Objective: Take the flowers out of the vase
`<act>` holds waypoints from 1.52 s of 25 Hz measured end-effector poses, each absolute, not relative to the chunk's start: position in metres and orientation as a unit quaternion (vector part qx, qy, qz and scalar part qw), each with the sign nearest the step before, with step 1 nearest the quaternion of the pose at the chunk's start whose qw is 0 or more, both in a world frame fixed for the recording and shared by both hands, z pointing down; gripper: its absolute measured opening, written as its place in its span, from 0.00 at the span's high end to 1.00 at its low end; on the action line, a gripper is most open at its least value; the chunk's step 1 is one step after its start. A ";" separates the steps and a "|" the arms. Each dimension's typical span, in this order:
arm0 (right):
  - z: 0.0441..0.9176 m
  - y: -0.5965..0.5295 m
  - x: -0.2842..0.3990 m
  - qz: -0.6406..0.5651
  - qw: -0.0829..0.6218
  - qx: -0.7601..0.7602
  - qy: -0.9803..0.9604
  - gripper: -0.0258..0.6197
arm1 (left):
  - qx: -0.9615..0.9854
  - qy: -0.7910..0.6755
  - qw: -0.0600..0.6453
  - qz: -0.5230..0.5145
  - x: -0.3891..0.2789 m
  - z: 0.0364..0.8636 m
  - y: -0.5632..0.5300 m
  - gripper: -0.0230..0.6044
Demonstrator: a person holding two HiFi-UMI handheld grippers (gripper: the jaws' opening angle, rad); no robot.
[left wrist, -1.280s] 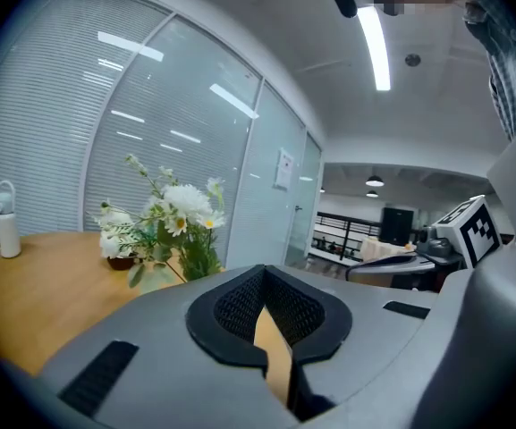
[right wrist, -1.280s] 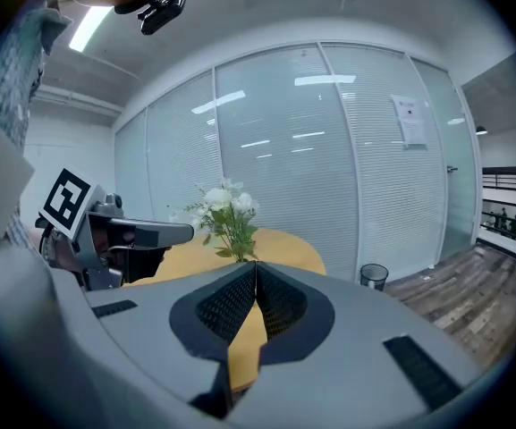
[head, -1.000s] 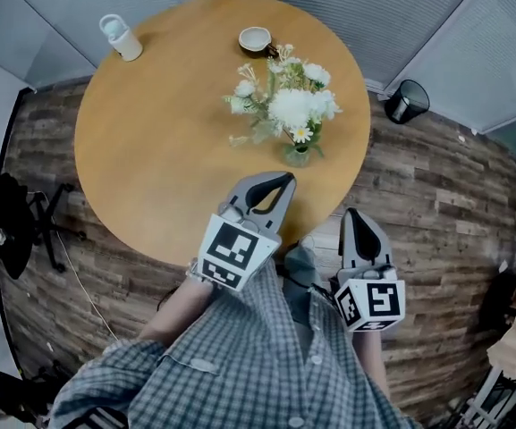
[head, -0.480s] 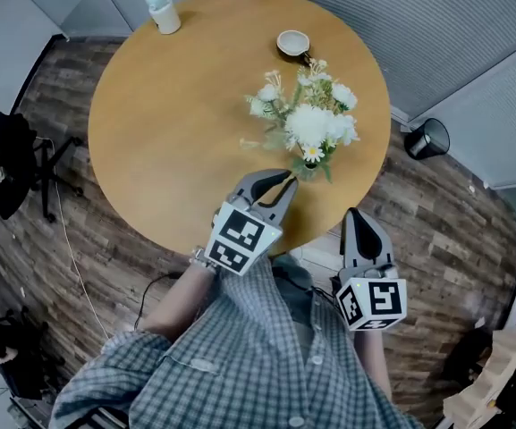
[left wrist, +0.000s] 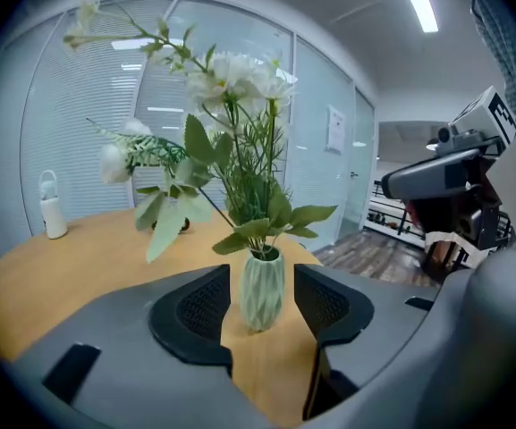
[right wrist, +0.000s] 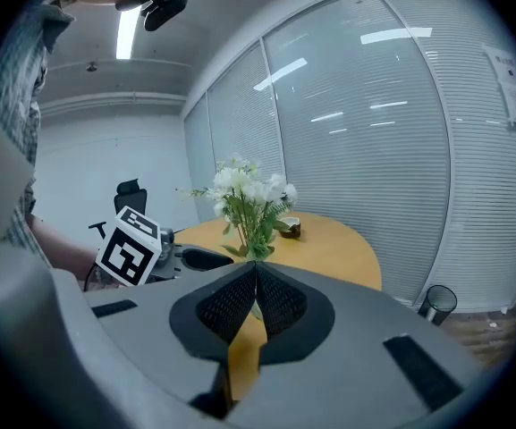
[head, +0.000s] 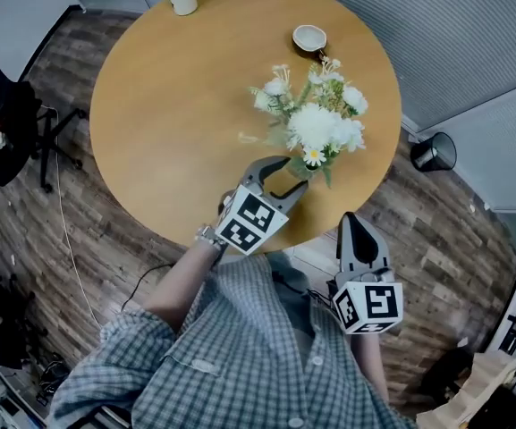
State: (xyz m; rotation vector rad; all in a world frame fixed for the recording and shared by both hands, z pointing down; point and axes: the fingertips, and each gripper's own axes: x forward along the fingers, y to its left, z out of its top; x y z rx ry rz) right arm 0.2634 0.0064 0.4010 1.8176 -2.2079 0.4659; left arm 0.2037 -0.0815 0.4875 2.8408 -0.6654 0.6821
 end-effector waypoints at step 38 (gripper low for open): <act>0.445 -0.052 0.259 0.136 0.199 0.526 -0.816 0.76 | 0.932 -0.267 0.038 0.242 0.235 0.526 -0.093 0.61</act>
